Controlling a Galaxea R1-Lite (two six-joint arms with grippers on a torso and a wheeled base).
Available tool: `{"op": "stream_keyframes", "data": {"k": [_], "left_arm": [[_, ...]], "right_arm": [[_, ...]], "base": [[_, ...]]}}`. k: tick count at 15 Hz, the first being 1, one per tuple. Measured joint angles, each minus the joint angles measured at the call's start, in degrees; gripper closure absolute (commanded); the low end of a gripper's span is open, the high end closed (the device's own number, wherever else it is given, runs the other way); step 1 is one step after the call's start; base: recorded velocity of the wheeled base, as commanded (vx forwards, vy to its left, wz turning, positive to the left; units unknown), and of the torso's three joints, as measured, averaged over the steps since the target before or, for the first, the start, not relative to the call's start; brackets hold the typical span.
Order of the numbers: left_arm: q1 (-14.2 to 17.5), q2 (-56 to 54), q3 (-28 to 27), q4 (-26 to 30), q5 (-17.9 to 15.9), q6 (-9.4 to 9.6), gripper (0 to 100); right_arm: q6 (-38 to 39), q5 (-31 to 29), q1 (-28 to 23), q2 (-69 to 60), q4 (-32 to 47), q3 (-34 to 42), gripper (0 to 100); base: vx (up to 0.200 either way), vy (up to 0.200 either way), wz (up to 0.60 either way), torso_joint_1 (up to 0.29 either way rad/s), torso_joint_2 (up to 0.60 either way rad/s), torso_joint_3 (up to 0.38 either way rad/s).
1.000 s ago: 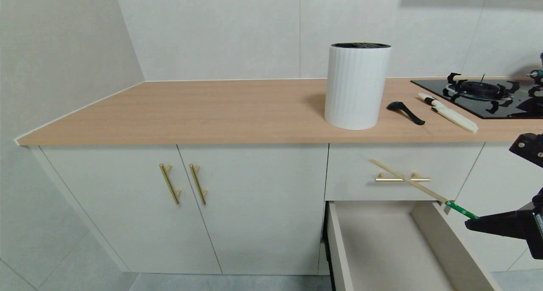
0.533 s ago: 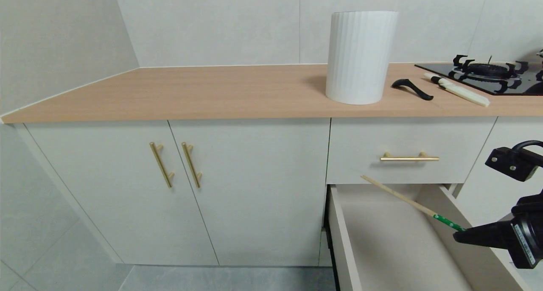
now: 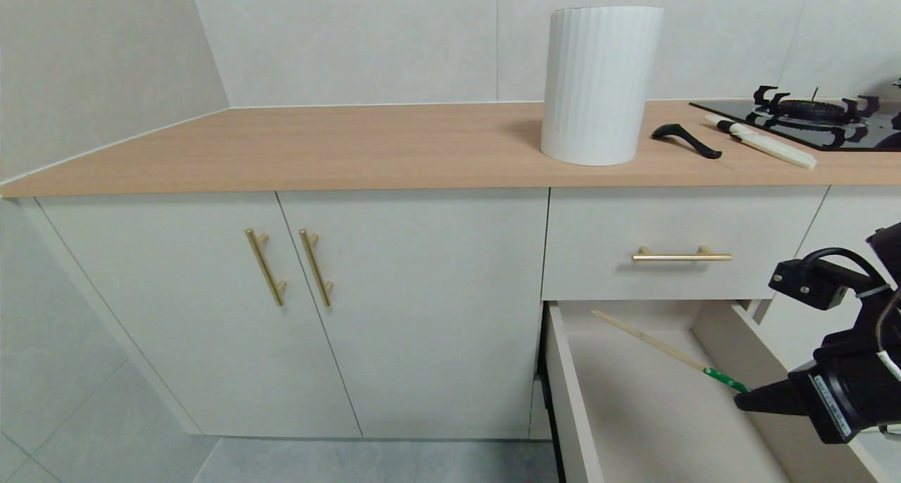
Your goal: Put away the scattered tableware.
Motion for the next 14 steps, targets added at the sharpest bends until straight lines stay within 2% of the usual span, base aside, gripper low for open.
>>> {"op": "stream_keyframes", "data": {"k": [4, 8, 14], "left_arm": [[-0.02, 0.0, -0.02, 0.0, 0.0, 0.0, 0], [-0.02, 0.0, -0.02, 0.0, 0.0, 0.0, 0], [0.0, 0.0, 0.0, 0.0, 0.0, 0.0, 0]], "right_arm": [[1.02, -1.48, 0.0, 7.84, -3.36, 0.24, 100], [11.43, -4.79, 0.3, 19.85, -9.45, -1.77, 100], [17.96, -9.52, 1.4, 36.3, -25.53, -2.04, 100]], "base": [[0.0, 0.0, 0.0, 0.0, 0.0, 0.0], [0.0, 0.0, 0.0, 0.0, 0.0, 0.0], [0.0, 0.0, 0.0, 0.0, 0.0, 0.0]]}}
